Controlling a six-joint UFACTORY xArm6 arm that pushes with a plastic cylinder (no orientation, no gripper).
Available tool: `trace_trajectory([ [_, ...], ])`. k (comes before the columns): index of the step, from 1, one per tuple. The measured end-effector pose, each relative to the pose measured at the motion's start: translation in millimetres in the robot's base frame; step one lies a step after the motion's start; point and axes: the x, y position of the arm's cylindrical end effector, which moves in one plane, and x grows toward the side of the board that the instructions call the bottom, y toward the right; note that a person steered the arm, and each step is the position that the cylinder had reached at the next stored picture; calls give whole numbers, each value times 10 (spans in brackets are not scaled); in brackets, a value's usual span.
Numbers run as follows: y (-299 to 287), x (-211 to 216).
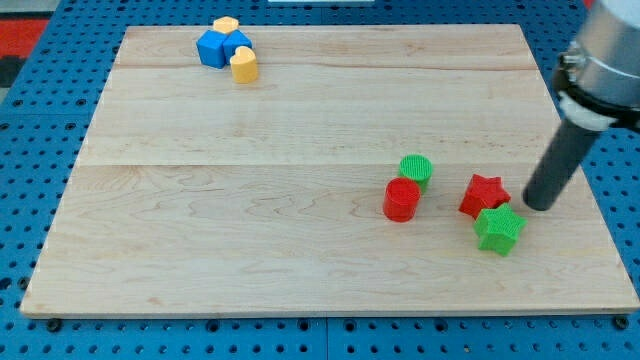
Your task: Push the red star into the green circle
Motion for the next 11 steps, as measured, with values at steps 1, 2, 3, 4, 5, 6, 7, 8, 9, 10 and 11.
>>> trace_trajectory([
  [1, -89, 190],
  [2, -96, 192],
  [3, -170, 192],
  [4, -223, 192],
  [5, -317, 192],
  [6, -439, 192],
  [7, -640, 192],
  [8, -943, 192],
  [9, -1063, 162],
  [10, -824, 128],
  [11, -653, -304],
])
